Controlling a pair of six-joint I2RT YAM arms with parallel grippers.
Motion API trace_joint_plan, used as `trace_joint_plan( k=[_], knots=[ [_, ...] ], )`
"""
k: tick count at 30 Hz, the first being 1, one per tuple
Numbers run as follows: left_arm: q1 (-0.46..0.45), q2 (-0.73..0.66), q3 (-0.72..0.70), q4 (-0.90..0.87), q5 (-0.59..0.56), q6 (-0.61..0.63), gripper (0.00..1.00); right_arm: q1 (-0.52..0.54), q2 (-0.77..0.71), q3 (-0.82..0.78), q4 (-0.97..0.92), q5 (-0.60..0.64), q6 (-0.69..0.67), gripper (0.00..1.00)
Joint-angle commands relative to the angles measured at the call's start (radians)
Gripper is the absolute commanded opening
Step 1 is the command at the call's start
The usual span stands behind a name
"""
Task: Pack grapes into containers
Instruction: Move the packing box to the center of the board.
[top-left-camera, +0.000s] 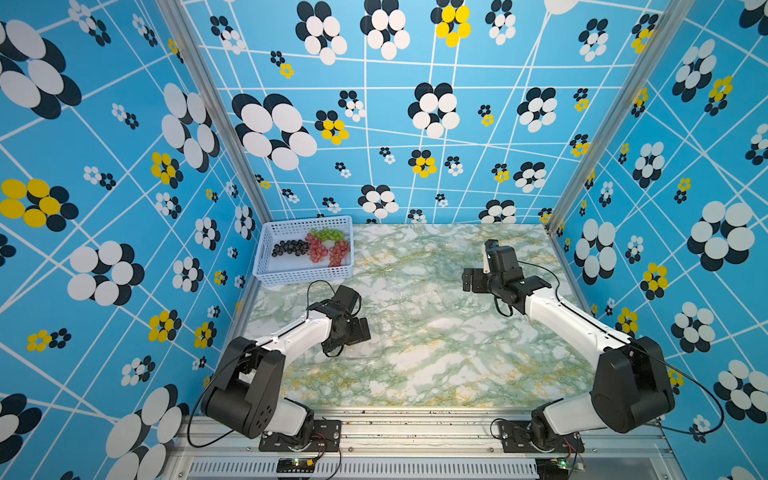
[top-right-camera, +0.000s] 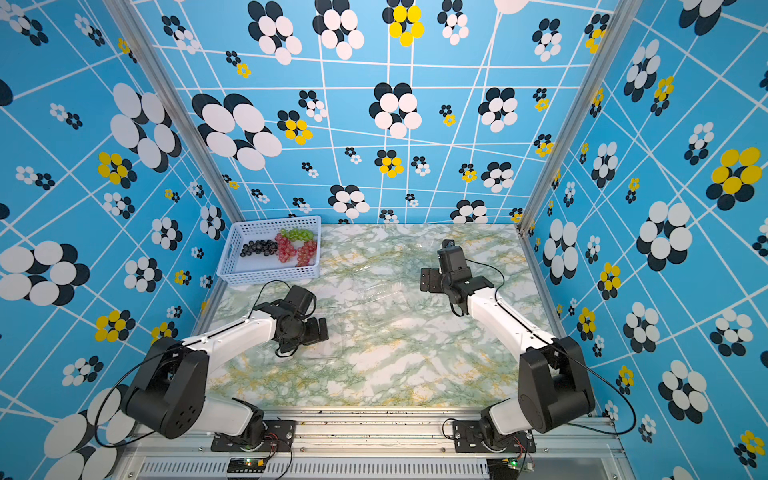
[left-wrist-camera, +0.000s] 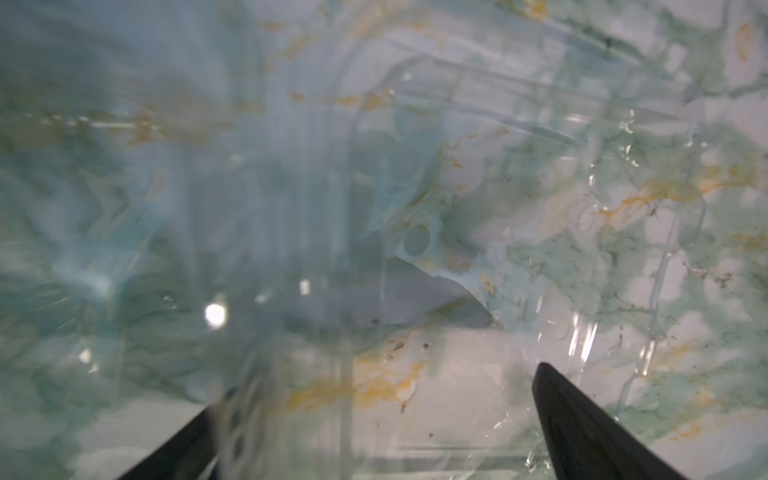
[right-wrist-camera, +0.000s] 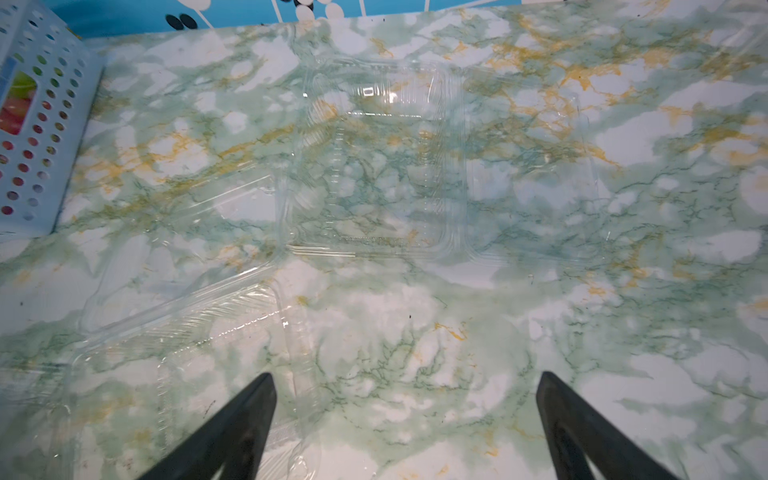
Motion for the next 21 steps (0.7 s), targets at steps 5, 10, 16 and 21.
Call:
trace_joint_plan(
  k=[5,10,16,21],
  knots=[
    [-0.064,0.152,0.162,0.088,0.049,-0.022,1.0,0.0,0.118,0.126,-0.126,0.104,-0.011,0.99],
    [-0.085,0.257,0.287,0.113,0.06,-0.032,1.0,-0.025,0.219,0.24,-0.207,0.146,0.009,0.99],
    [-0.109,0.371,0.448,0.123,0.078,-0.032,1.0,-0.054,0.317,0.367,-0.281,0.123,0.033,0.99],
    [-0.164,0.461,0.56,0.124,0.09,-0.032,0.99,-0.057,0.334,0.396,-0.31,0.097,0.045,0.99]
  ],
)
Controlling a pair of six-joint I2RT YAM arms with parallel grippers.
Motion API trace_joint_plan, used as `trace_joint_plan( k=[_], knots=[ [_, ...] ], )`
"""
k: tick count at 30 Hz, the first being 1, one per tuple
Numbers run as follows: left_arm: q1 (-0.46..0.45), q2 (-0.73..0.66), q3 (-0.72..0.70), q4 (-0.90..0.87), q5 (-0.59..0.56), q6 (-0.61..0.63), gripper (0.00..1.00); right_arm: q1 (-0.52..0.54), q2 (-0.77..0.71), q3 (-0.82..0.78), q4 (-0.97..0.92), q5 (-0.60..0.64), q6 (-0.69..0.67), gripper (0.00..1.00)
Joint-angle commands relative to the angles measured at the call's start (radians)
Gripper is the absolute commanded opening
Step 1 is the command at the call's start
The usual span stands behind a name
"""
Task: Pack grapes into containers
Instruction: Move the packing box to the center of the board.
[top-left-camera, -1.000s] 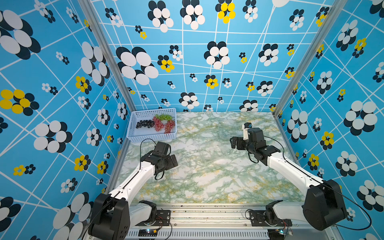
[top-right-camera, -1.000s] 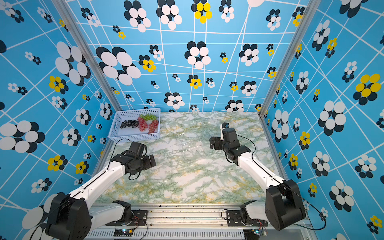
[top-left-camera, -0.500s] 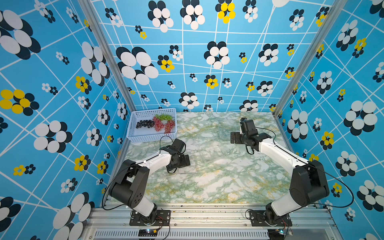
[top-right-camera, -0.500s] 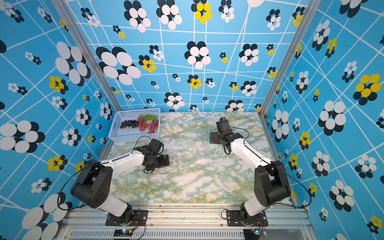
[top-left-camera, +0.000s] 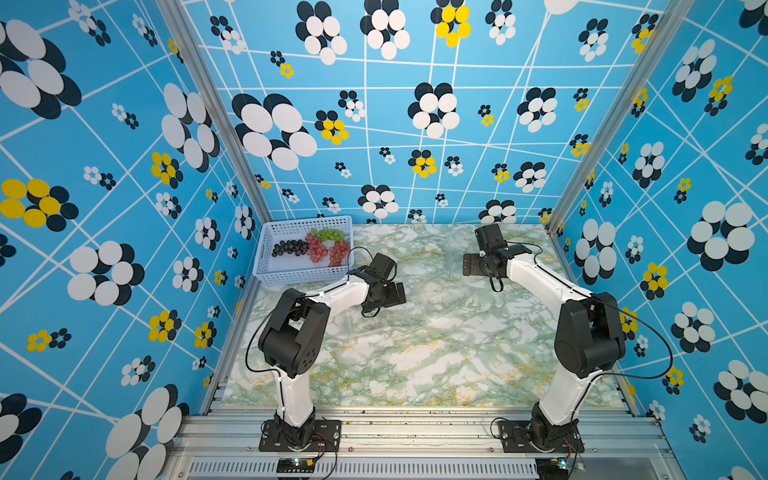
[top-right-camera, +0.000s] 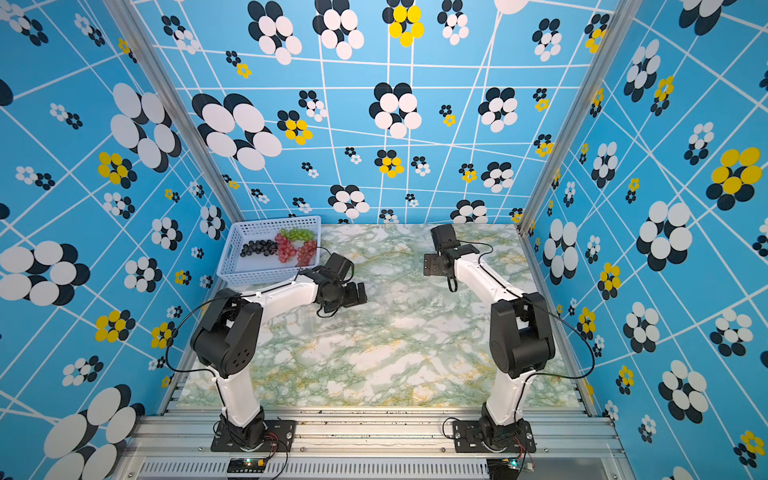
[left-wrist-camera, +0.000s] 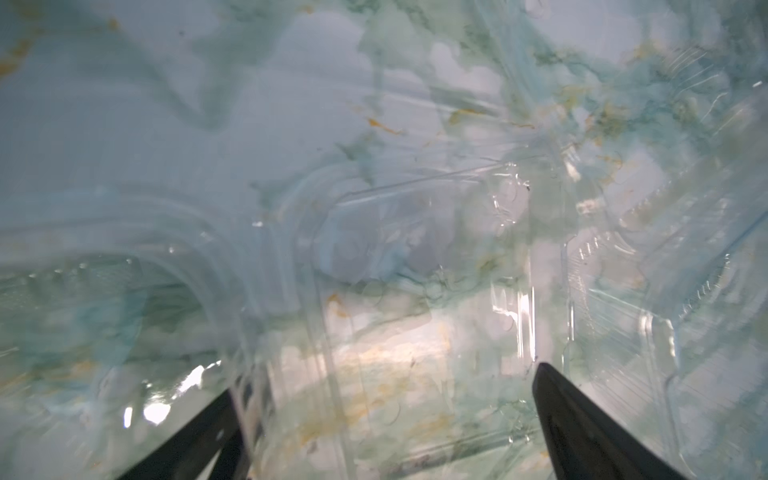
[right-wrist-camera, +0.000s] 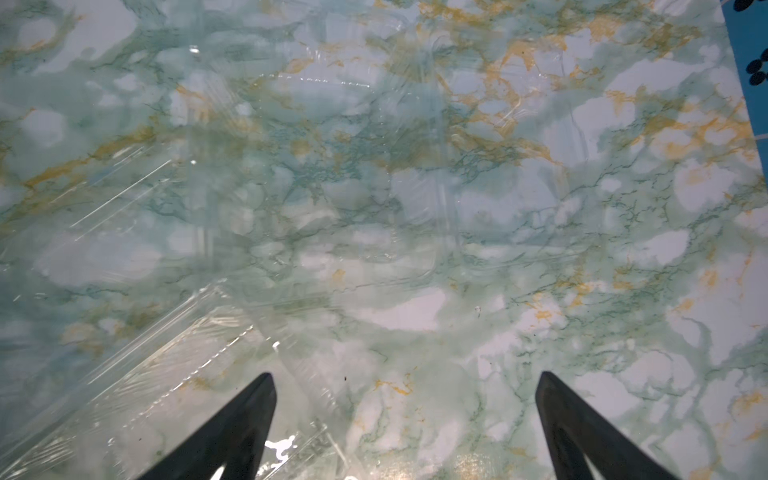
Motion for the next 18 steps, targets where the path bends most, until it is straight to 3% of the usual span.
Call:
trace_joint_plan(
  k=[1,5,8,13,18],
  knots=[
    [-0.044,0.059,0.073,0.01,0.035,-0.011,1.0,-0.002,0.002,0.023,-0.063,-0.018,0.026,0.99],
    [-0.085,0.131,0.167,0.005,0.074,-0.019,1.0,0.0,-0.037,-0.015,-0.051,-0.057,0.028,0.99],
    [-0.078,0.111,0.179,-0.007,0.071,-0.021,0.99,0.0,-0.08,-0.053,-0.048,-0.07,0.028,0.99],
    [-0.014,0.002,0.142,-0.094,0.011,0.027,1.0,0.021,-0.141,-0.109,-0.029,-0.171,0.035,0.99],
    [0.056,-0.178,0.042,-0.109,-0.019,0.058,1.0,0.146,-0.163,-0.125,-0.046,-0.182,0.11,0.99]
  ],
)
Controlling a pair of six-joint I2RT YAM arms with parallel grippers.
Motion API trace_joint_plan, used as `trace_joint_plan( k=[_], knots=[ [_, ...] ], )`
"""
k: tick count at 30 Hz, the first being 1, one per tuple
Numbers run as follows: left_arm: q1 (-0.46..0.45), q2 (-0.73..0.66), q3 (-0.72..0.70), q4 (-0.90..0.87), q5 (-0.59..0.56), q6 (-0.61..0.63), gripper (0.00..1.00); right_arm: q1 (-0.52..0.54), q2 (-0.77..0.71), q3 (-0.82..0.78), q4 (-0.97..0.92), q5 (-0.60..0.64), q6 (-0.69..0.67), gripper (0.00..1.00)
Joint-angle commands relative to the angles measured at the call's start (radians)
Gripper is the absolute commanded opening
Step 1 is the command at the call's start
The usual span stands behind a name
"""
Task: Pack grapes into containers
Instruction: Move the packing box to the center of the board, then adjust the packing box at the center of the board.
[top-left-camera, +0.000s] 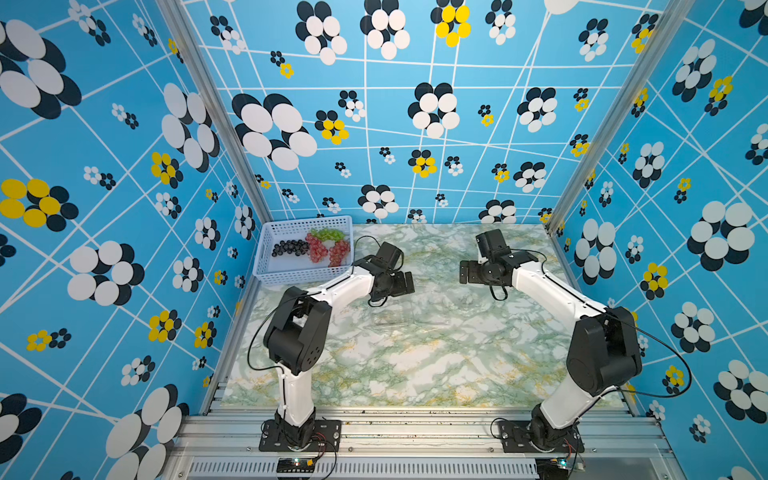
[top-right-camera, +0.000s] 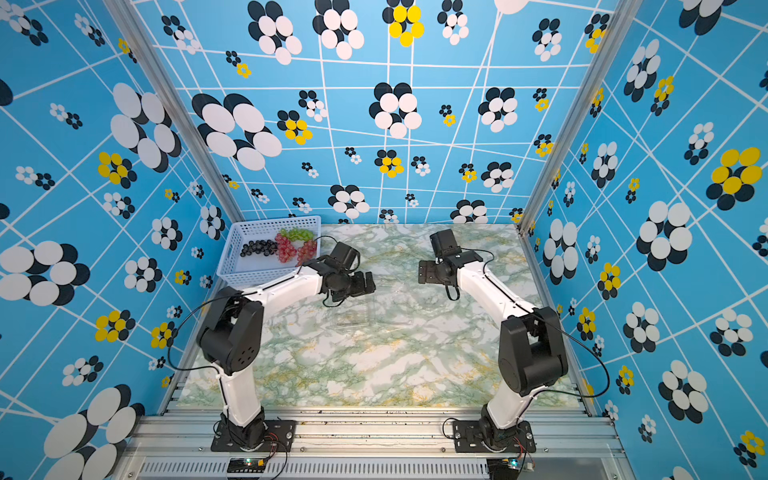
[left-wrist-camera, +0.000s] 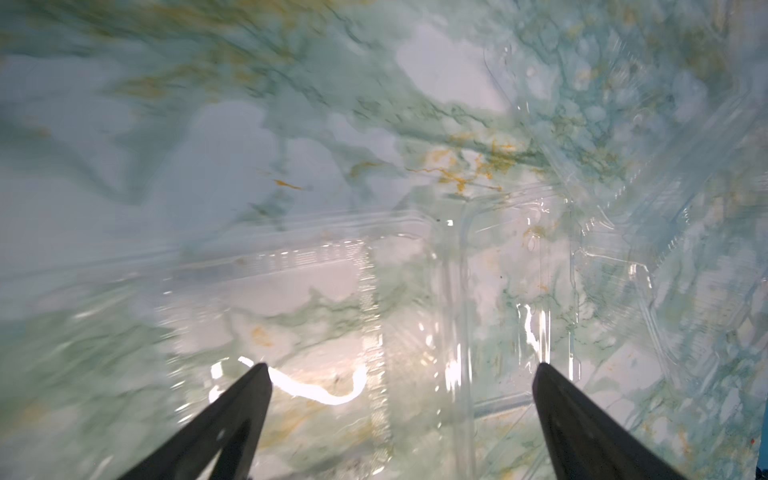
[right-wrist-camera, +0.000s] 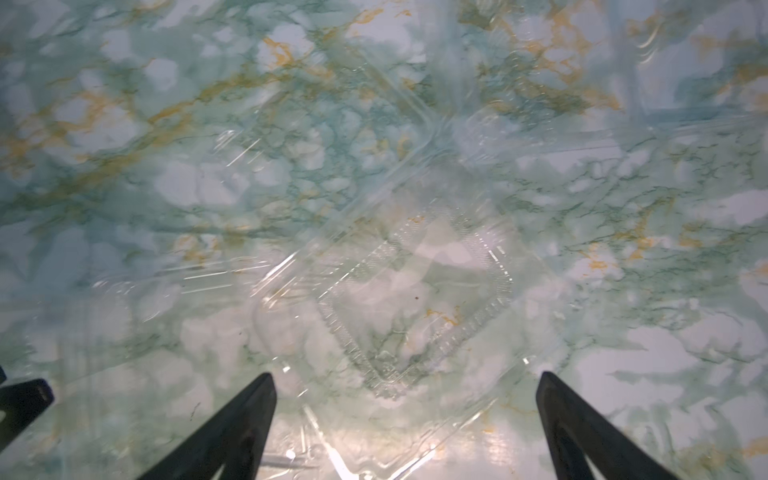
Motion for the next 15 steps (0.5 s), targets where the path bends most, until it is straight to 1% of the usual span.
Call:
trace_joint_plan(
  k=[1,4,6,8,10,15],
  knots=[
    [0.039,-0.157,-0.054,-0.057,-0.057,0.053,0.99,0.095,-0.023,-0.018,-0.03,-0.044,0.101,0.99],
    [0.082,-0.262,-0.094,-0.088,-0.106,0.087,1.0,0.185,-0.011,-0.021,-0.037,-0.044,0.229,0.99],
    [0.129,-0.318,-0.13,-0.089,-0.091,0.089,0.99,0.246,0.008,-0.014,-0.037,-0.026,0.299,0.99],
    [0.171,-0.368,-0.173,-0.083,-0.064,0.087,1.0,0.318,0.045,0.016,-0.049,0.012,0.335,0.99],
    [0.193,-0.412,-0.208,-0.084,-0.051,0.089,1.0,0.371,0.089,0.046,-0.065,0.019,0.369,0.99],
    [0.208,-0.511,-0.28,-0.095,-0.039,0.103,1.0,0.462,0.149,0.024,-0.041,0.007,0.452,0.99]
  ],
)
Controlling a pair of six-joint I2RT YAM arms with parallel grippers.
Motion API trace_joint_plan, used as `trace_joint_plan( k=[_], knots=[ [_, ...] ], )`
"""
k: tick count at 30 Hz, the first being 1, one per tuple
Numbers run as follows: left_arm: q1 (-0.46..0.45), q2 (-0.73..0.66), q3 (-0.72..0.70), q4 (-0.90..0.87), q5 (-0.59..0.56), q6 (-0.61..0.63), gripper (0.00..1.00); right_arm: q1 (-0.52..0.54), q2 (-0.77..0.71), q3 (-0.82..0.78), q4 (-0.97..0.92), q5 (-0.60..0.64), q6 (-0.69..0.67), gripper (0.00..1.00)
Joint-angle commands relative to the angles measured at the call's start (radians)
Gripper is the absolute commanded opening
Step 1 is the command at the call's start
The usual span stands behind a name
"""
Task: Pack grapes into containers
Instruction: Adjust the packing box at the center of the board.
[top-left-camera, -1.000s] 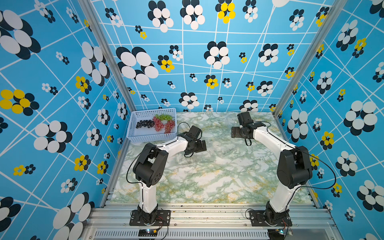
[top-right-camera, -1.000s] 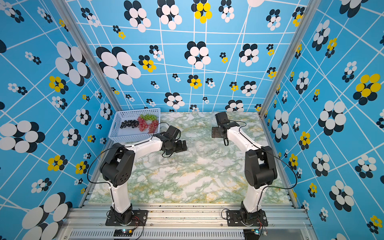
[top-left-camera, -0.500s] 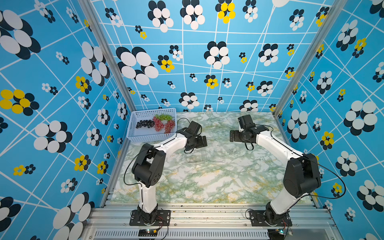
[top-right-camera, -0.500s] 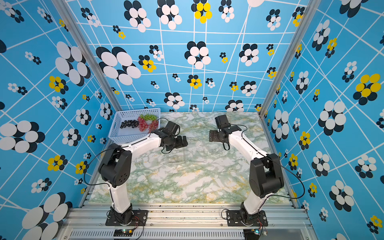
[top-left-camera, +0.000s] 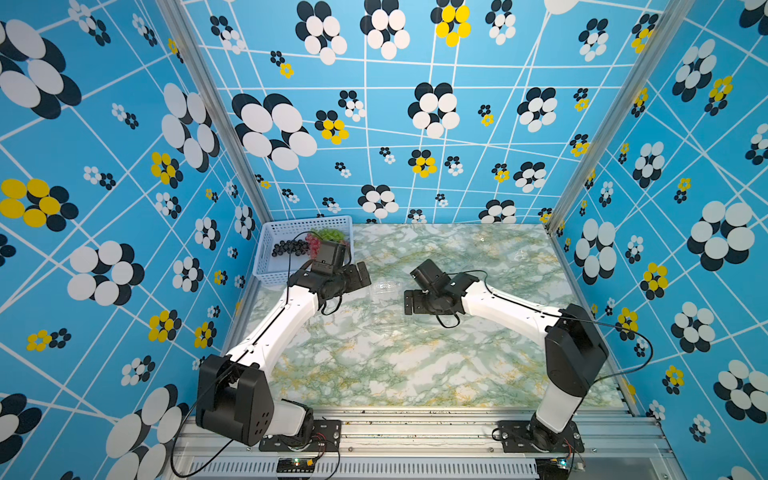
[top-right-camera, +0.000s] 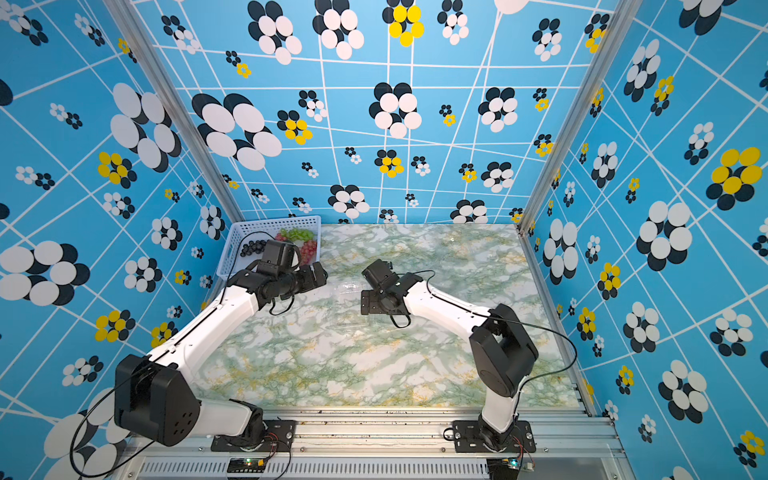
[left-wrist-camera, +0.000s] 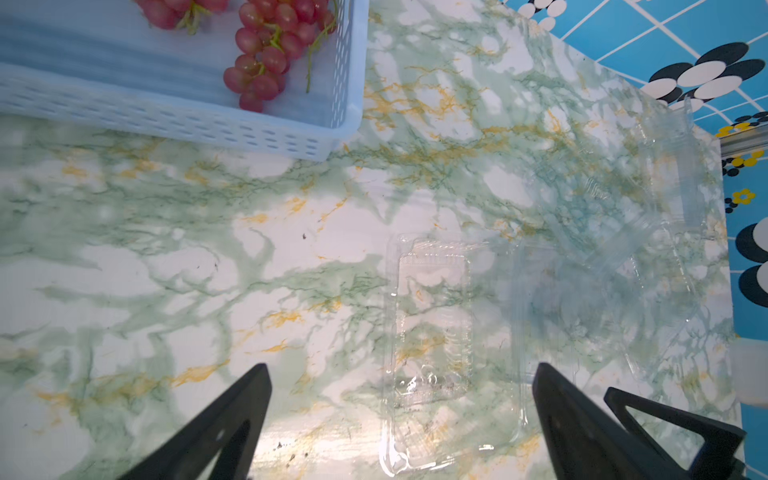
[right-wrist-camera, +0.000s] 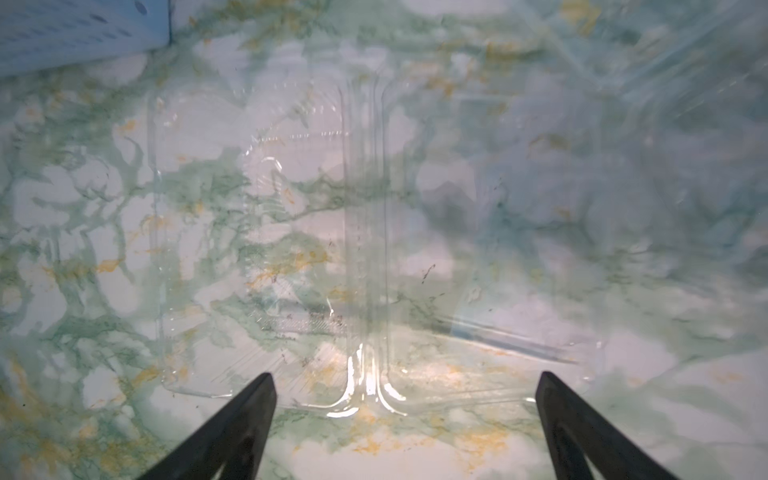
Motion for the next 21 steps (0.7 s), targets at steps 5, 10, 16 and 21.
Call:
trace_joint_plan(
  k=[5,10,16,21],
  knots=[
    [0.006,-0.114,-0.101,-0.019,0.047,0.028,0.99,0.067,0.03,-0.044,-0.01,0.037,0.153,0.97],
    [0.006,-0.15,-0.134,-0.011,0.06,0.029,1.0,0.084,0.04,-0.07,0.032,0.037,0.234,0.95],
    [0.006,-0.186,-0.171,0.011,0.085,0.025,0.99,0.083,0.075,-0.06,0.063,0.079,0.323,0.94],
    [0.006,-0.199,-0.186,0.018,0.108,0.021,1.0,0.074,0.168,0.05,0.024,0.095,0.314,0.92]
  ],
)
